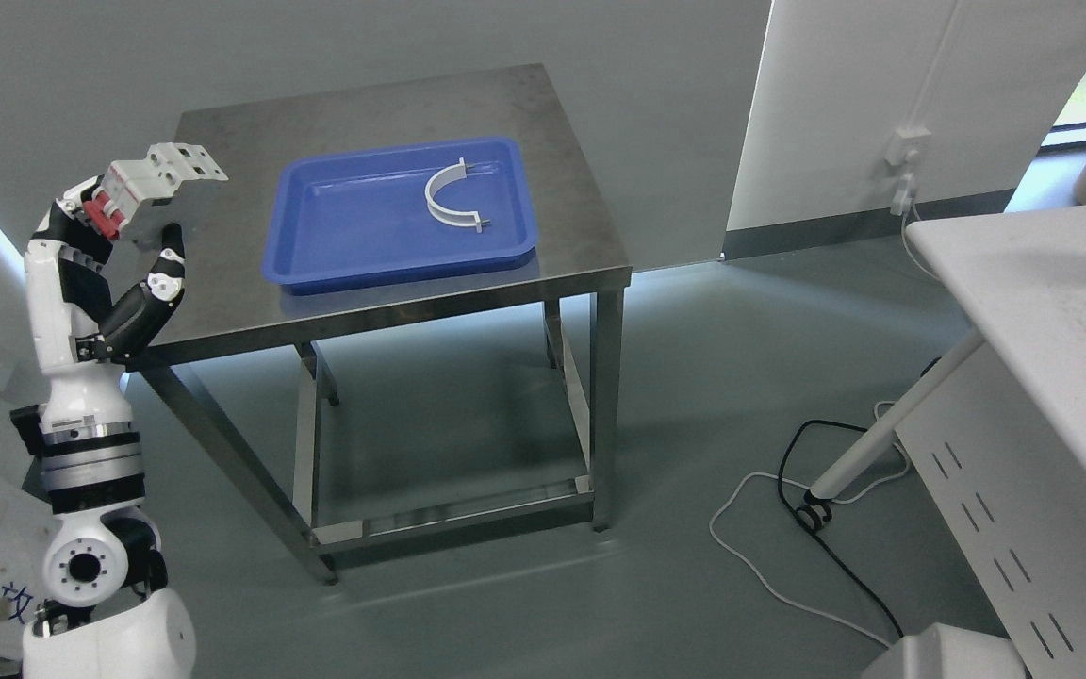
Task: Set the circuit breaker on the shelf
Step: 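Hold the breaker raised in the left hand while turning toward the bin shelf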
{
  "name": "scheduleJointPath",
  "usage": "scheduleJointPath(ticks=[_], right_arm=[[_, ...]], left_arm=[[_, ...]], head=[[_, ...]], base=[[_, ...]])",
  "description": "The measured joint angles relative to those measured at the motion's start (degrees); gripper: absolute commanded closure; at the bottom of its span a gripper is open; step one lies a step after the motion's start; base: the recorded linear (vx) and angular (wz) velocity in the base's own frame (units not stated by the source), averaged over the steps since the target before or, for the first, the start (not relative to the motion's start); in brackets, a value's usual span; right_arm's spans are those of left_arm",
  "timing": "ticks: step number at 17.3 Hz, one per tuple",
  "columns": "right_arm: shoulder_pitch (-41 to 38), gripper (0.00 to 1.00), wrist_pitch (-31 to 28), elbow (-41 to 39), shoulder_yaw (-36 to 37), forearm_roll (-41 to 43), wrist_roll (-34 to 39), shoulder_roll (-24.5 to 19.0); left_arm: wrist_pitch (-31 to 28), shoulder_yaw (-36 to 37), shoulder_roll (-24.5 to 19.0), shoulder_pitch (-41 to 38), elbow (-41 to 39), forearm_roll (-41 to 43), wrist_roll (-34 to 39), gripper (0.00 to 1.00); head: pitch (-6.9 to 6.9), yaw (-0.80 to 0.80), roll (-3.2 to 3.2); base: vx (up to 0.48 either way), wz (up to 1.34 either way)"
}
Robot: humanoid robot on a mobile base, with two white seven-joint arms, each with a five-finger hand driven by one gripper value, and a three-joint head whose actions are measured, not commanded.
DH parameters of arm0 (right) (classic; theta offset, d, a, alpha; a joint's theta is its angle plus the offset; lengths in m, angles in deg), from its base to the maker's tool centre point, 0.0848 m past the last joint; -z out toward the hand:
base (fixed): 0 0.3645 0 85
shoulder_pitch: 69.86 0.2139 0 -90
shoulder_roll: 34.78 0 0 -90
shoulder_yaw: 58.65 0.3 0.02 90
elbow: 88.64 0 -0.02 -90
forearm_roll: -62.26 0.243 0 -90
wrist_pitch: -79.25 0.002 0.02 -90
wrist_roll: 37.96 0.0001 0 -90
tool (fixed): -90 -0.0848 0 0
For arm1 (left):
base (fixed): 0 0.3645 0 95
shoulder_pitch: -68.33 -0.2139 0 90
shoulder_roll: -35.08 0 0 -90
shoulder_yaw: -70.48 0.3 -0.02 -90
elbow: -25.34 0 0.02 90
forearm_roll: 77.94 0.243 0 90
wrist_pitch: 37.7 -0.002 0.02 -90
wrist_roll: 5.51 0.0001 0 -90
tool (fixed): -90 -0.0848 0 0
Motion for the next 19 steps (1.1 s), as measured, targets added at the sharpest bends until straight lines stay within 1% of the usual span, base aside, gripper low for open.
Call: scheduleJointPath(ticks=[13, 19], right_arm=[[0.0, 0.00, 0.0, 0.0, 0.0, 0.0, 0.0, 0.0], [0.0, 0.00, 0.0, 0.0, 0.0, 0.0, 0.0, 0.0]], left_arm=[[0.6, 0.4, 0.2, -1.6, -1.6, 0.0, -1.4, 0.86], [0.6, 0.4, 0.2, -1.6, -2.2, 0.0, -2.7, 0.85]], head=[[0.00, 0.00, 0.00], [0.00, 0.00, 0.00]], base=[[-0.283, 0.24], [-0.338, 0.48]])
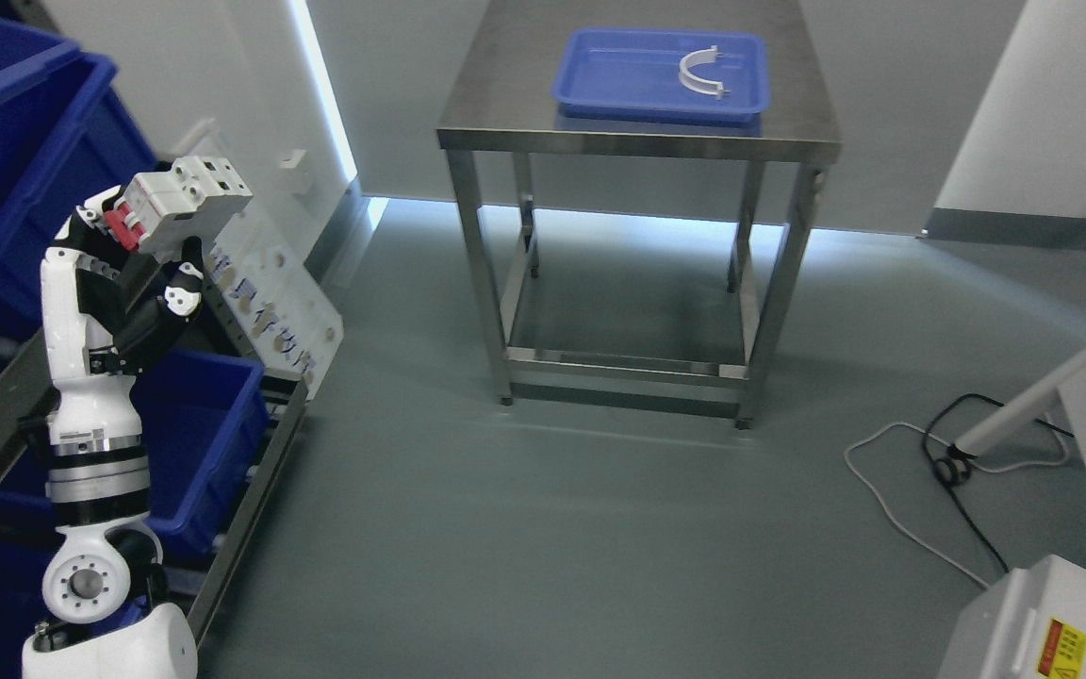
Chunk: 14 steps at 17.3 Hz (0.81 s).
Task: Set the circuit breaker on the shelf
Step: 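Hold the breaker raised in the left hand while turning toward the bin shelf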
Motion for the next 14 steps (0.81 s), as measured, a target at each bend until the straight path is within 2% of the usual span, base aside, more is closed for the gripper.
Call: scheduleJointPath(ticks=[3, 8, 12, 14], right_arm=[[0.0, 0.00, 0.0, 0.0, 0.0, 0.0, 0.0, 0.0], [0.0, 0.00, 0.0, 0.0, 0.0, 0.0, 0.0, 0.0], [0.1, 0.00, 0.0, 0.0, 0.0, 0.0, 0.0, 0.0], [0.0, 0.00, 0.0, 0.0, 0.0, 0.0, 0.0, 0.0]], left_arm=[[0.0, 0.0, 0.0, 0.0, -0.3, 0.0, -0.2, 0.85], [0.0, 0.0, 0.0, 1.2, -0.8, 0.0, -0.9, 0.85], [-0.2, 0.9, 0.0, 5.3, -1.0, 0.3, -3.3, 0.85], [-3.6, 1.6, 0.0, 7.6, -0.9, 1.2, -3.9, 0.85]], head=[[0.00, 0.00, 0.00], [0.00, 0.00, 0.00], [-0.01, 0.00, 0.00], [-0.02, 0.00, 0.00]], base=[[-0.240, 0.90], [-0.190, 1.55], [0.003, 1.32], [0.061, 0.70]])
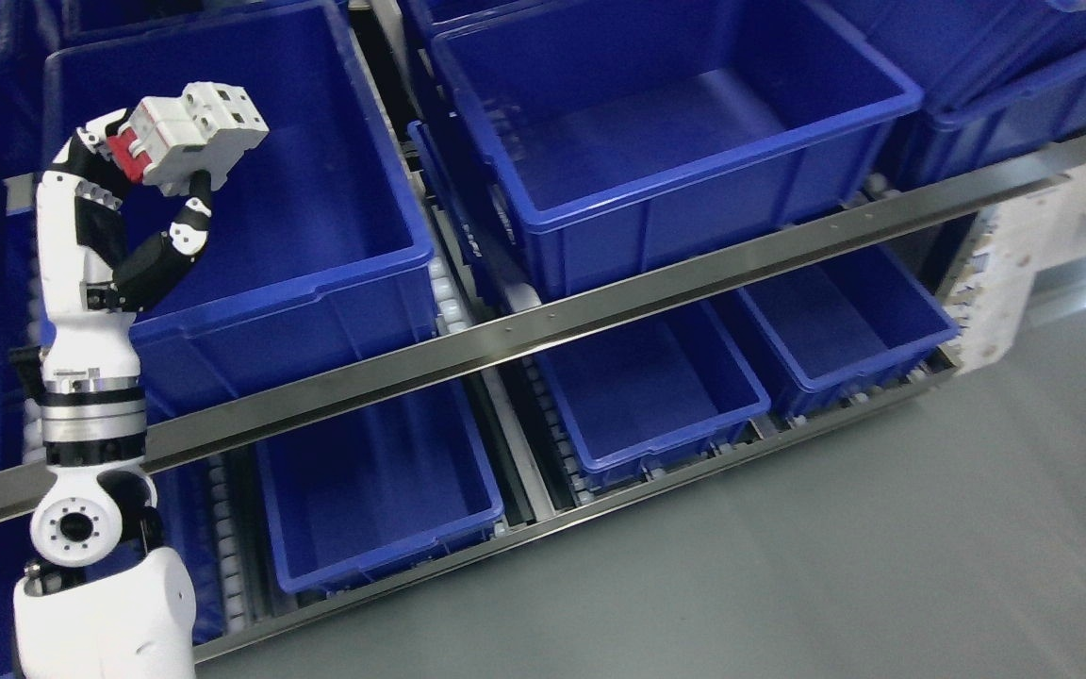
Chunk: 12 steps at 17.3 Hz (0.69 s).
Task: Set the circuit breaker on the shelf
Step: 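Hold the breaker raised in the left hand while turning toward the bin shelf, then lower the left hand with the breaker into the upper blue bin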
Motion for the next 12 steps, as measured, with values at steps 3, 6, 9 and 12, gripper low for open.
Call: scheduleJointPath(ticks=[3, 6, 9, 12], right_arm=[[0.0, 0.00, 0.0, 0.0, 0.0, 0.0, 0.0, 0.0], [0.0, 0.00, 0.0, 0.0, 0.0, 0.0, 0.0, 0.0], [0.0, 0.00, 0.0, 0.0, 0.0, 0.0, 0.0, 0.0], [0.0, 0.00, 0.0, 0.0, 0.0, 0.0, 0.0, 0.0]], left_arm=[[-6.0, 1.1, 0.0, 2.5, 0.6, 3.1, -2.8, 0.85], [-9.2, 1.8, 0.0, 4.1, 1.5, 6.5, -4.9, 0.85], [-10.2, 2.3, -0.3, 6.0, 2.8, 9.4, -5.5, 0.85], [-10.5, 2.7, -1.2, 8.3, 4.8, 11.1, -5.7, 0.85]], head=[[0.00, 0.00, 0.00], [-0.01, 0.00, 0.00], [-0.01, 0.00, 0.00], [-0.02, 0.00, 0.00]], base=[[0.098, 0.44], [0.104, 0.24], [0.105, 0.12], [0.113, 0.03]])
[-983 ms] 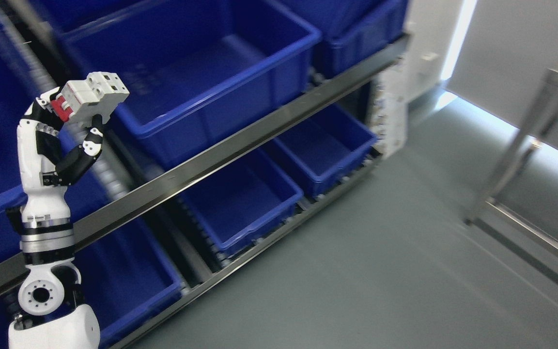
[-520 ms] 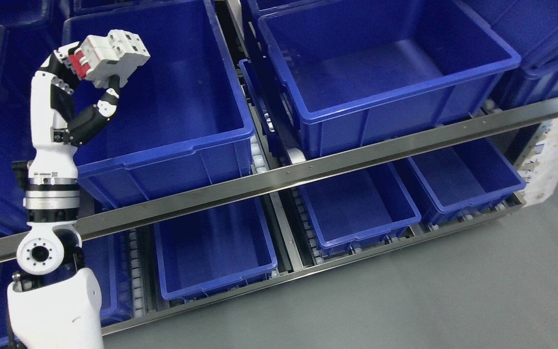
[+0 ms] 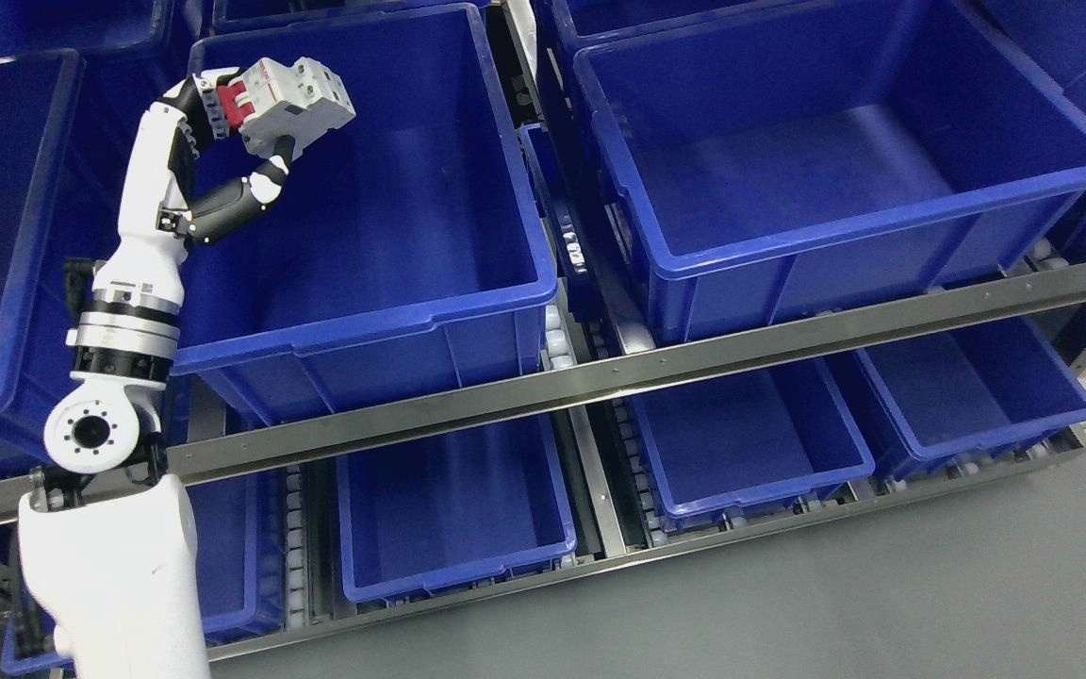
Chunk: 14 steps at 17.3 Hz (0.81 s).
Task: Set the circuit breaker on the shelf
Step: 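Lower the left hand with the breaker into the upper blue bin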
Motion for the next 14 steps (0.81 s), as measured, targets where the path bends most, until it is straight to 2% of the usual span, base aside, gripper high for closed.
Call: scheduleJointPath(ticks=[8, 14], right_arm=[[0.0, 0.00, 0.0, 0.0, 0.0, 0.0, 0.0, 0.0], [0.0, 0.00, 0.0, 0.0, 0.0, 0.0, 0.0, 0.0]], left_arm=[[-0.6, 0.7, -2.8, 5.2, 5.9, 1.7, -0.1, 0.85], [-1.6, 2.1, -6.4, 10.8, 13.7, 3.9, -0.1, 0.84]], head=[[0.00, 0.00, 0.00], [0.00, 0.00, 0.00]], base=[[0.109, -0.03], [0.090, -0.03]])
